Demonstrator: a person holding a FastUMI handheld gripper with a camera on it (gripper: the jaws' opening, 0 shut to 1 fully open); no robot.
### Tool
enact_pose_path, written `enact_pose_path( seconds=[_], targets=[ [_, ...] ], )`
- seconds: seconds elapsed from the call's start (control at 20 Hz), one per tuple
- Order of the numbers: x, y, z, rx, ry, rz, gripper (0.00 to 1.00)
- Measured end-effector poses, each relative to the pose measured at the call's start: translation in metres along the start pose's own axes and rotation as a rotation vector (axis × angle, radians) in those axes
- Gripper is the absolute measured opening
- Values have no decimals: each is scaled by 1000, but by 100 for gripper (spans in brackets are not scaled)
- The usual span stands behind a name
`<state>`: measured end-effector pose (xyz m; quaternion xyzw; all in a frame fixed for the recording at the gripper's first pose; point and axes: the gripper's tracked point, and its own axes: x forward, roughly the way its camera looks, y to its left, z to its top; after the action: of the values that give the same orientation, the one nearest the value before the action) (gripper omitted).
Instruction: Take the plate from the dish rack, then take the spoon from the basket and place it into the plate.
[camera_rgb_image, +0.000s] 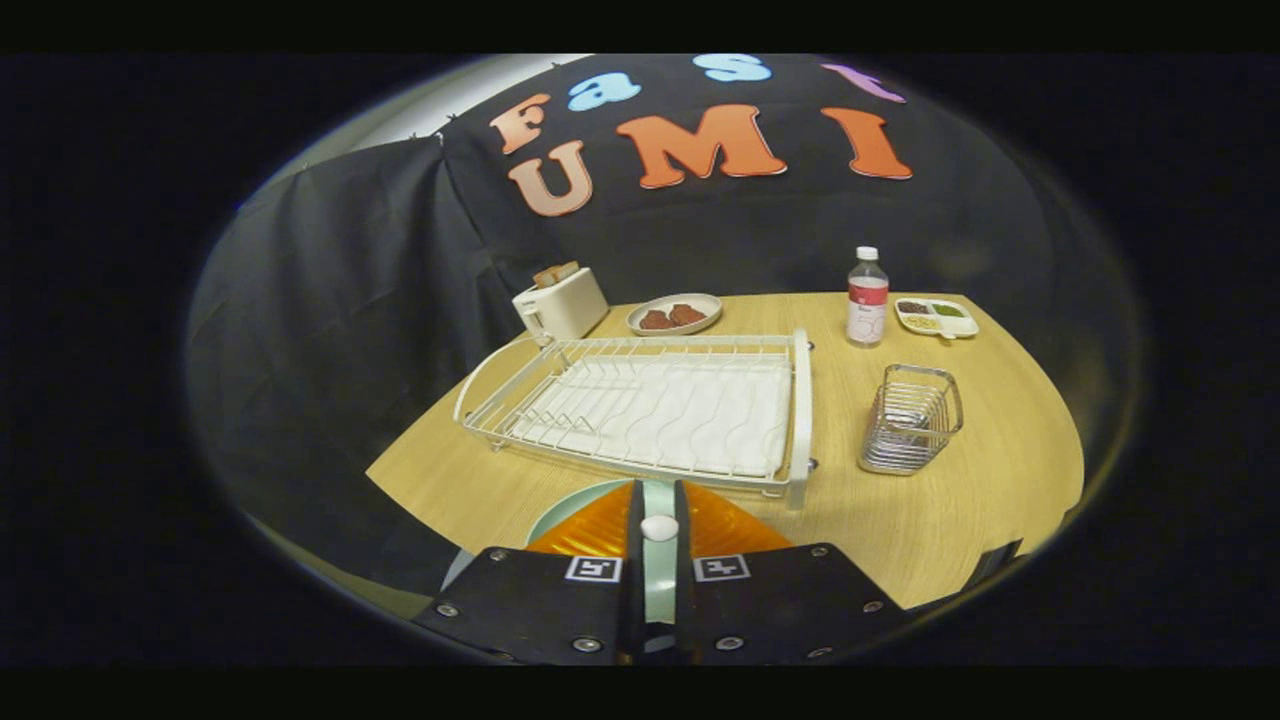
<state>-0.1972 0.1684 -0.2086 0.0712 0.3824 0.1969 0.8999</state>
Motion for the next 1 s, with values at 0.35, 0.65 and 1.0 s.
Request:
enact_pose_path(
  seconds=[0.35, 0.65, 1.0],
  targets=[
    [21, 17, 1, 32, 0, 65, 13],
    [21, -1, -13, 62, 62, 38, 20],
    [10, -26, 10, 99, 12, -35, 42]
  ],
)
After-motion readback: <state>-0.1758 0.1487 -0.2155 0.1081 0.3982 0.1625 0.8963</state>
